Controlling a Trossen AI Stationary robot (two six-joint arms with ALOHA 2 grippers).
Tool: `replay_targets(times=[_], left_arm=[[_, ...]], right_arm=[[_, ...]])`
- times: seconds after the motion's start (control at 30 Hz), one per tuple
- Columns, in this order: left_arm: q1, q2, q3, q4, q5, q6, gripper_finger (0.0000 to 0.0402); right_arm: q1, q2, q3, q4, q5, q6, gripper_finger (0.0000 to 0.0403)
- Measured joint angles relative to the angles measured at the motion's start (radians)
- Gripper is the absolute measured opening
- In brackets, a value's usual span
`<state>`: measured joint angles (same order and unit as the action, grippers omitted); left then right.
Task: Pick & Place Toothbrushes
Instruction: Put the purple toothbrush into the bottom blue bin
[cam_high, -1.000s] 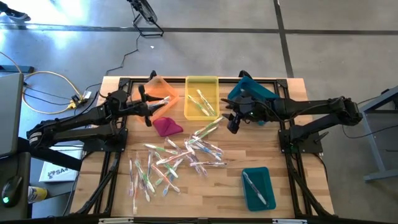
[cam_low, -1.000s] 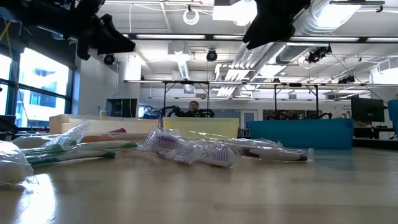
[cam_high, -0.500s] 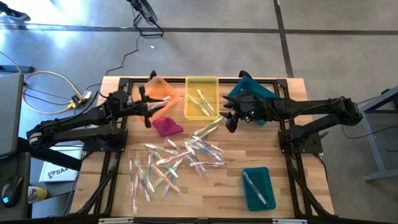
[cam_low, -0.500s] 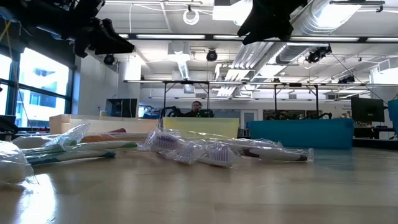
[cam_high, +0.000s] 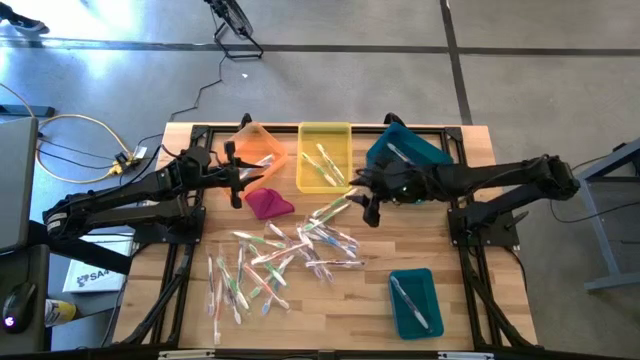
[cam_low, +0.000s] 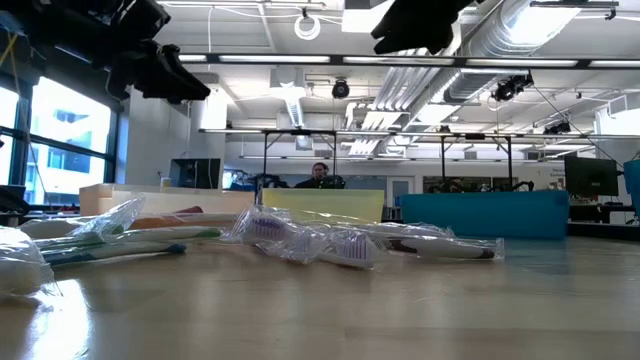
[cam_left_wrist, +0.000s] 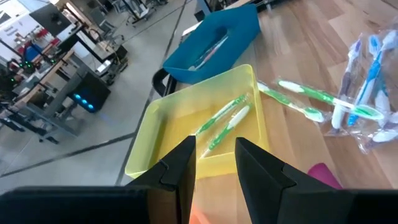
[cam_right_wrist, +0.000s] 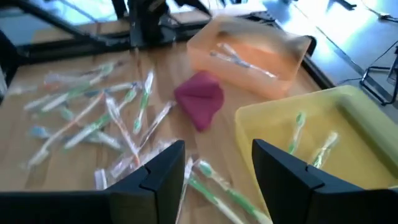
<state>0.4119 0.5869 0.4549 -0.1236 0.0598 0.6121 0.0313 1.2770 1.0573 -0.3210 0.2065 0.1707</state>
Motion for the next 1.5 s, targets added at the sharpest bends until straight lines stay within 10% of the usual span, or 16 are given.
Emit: replay_targets(times=[0.5,0.83,1.5], left_arm=[[0.0,0.0,0.0,-0.01,-0.001,0.013,0.0108],[0.0,0.0,0.0,-0.011,-0.002,0.012,0.0108],[0.0,0.0,0.0,-0.059,-0.002,0.011,0.0108]], right_arm=[[0.18,0.259,0.0,-0.02,-0.028,0.098,0.018],[0.246,0.437,0.243,-0.349,-0.009,0.209,0.0156],[0.309,0.617,0.277,-0.273,-0.066,0.324,0.014]])
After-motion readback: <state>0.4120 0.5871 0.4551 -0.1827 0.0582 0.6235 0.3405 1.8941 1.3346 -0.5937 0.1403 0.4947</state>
